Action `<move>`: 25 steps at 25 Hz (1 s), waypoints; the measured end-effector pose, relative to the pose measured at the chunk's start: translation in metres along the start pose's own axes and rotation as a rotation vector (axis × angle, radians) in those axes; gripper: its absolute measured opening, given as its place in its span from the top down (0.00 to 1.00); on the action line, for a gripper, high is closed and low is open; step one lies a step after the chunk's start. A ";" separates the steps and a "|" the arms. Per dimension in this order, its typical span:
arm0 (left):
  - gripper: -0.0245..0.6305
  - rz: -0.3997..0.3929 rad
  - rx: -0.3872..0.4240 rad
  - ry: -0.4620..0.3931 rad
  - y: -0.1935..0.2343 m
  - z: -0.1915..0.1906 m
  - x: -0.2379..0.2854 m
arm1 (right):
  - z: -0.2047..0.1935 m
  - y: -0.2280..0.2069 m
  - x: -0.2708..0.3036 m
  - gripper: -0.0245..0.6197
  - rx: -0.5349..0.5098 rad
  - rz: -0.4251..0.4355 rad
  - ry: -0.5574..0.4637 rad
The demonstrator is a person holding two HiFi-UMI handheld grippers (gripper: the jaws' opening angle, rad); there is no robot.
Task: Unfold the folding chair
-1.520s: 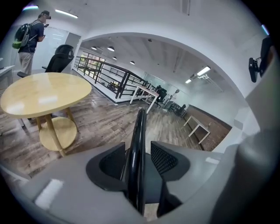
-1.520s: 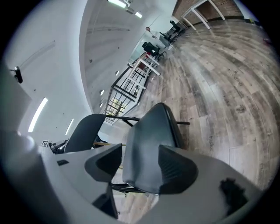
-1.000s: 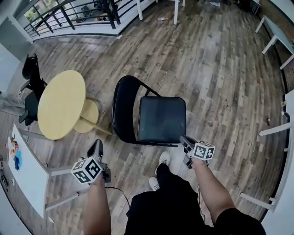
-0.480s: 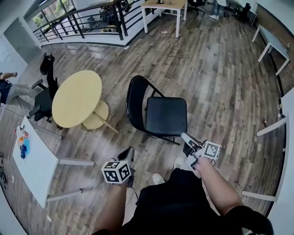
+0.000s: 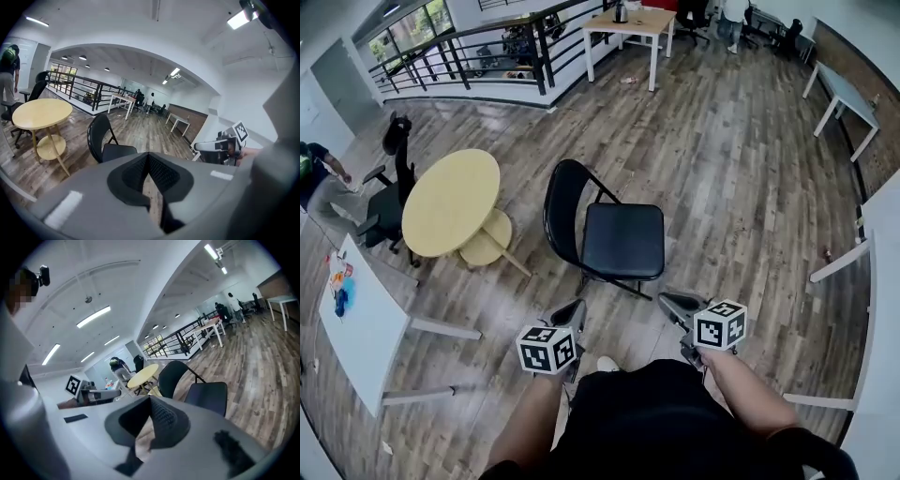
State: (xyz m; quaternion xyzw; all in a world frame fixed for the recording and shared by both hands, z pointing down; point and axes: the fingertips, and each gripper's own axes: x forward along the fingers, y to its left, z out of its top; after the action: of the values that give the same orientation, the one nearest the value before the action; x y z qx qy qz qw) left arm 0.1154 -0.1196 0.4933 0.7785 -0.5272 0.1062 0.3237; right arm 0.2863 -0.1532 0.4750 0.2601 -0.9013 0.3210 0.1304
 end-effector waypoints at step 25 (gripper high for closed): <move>0.95 0.001 0.070 0.011 -0.062 -0.022 -0.039 | -0.047 0.025 -0.064 0.95 -0.100 -0.073 -0.015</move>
State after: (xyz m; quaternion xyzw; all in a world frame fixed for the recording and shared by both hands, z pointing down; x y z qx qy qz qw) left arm 0.1578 -0.0625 0.4658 0.7884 -0.5218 0.1289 0.2993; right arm 0.3287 -0.0814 0.4721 0.2886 -0.9070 0.2685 0.1480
